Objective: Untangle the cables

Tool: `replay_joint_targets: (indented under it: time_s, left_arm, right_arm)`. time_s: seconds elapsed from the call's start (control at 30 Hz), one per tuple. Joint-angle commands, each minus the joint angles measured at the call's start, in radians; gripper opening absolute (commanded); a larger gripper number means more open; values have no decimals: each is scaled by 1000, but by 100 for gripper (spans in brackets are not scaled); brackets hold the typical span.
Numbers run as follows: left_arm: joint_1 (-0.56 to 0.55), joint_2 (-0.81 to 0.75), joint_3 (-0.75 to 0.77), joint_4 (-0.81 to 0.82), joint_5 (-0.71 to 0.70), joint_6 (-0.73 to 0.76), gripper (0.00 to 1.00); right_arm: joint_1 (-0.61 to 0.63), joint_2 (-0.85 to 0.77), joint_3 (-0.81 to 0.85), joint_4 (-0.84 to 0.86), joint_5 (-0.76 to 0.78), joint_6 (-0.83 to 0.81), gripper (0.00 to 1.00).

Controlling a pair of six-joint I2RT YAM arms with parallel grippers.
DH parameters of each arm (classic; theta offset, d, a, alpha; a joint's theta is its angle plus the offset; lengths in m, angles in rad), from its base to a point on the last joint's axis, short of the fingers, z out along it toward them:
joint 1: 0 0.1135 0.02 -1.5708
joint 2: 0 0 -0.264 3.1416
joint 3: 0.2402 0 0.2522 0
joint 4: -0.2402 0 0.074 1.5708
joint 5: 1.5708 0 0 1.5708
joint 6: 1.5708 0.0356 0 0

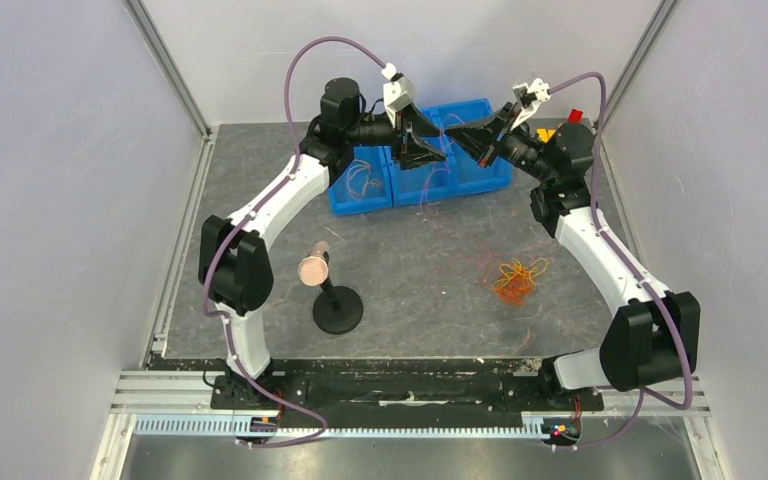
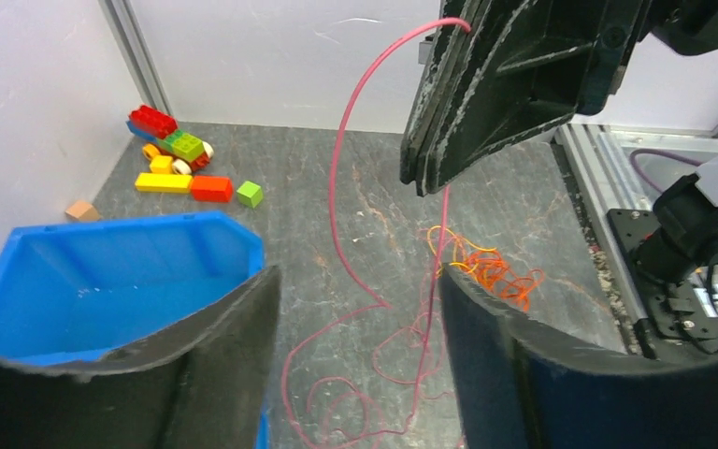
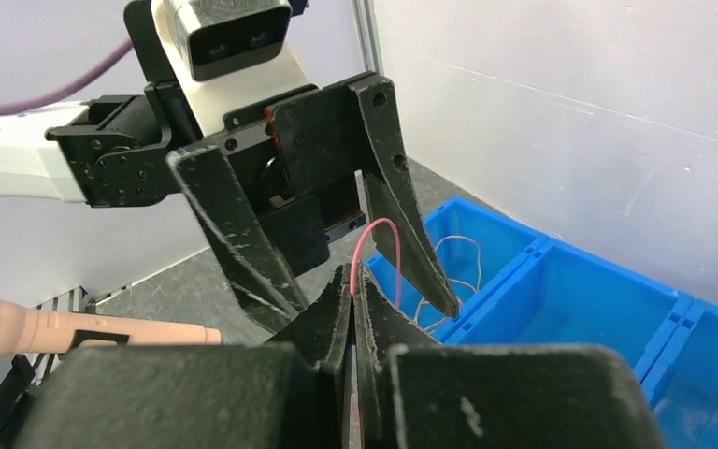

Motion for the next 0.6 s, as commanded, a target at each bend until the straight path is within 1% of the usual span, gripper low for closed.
replay_joint_targets:
  time_s: [0.0, 0.07, 0.1, 0.13, 0.17, 0.2, 0.3, 0.4, 0.5, 0.53, 0.57]
  left_arm:
    - [-4, 24, 29, 94, 3, -93, 58]
    - [-1, 29, 15, 137, 7, -137, 45]
    - [-1, 30, 6, 165, 13, -167, 44]
    - [-5, 30, -3, 203, 18, -195, 51]
    - [-8, 33, -10, 234, 20, -222, 61]
    - [-11, 36, -15, 262, 20, -247, 66]
    - [-20, 49, -14, 322, 15, -301, 66]
    - [-21, 64, -14, 352, 17, -342, 54]
    - [-20, 62, -31, 368, 18, -352, 45]
    - [-20, 62, -37, 382, 21, -365, 40]
    - [-20, 61, -40, 396, 24, -378, 29]
  right_arm:
    - [3, -24, 65, 54, -16, 24, 0]
    - [3, -27, 73, 71, -18, 49, 0]
    - [4, -27, 75, 88, -19, 69, 0]
    - [4, -24, 77, 107, -21, 91, 0]
    - [4, -18, 82, 119, -19, 111, 0]
    - [4, -13, 86, 126, -18, 127, 0]
    - [4, -1, 96, 143, -16, 145, 0]
    - [1, 2, 107, 143, -12, 152, 0]
    - [0, 1, 118, 144, -12, 155, 0]
    - [-3, 3, 123, 145, -10, 158, 0]
    - [-7, 3, 125, 143, -10, 158, 0]
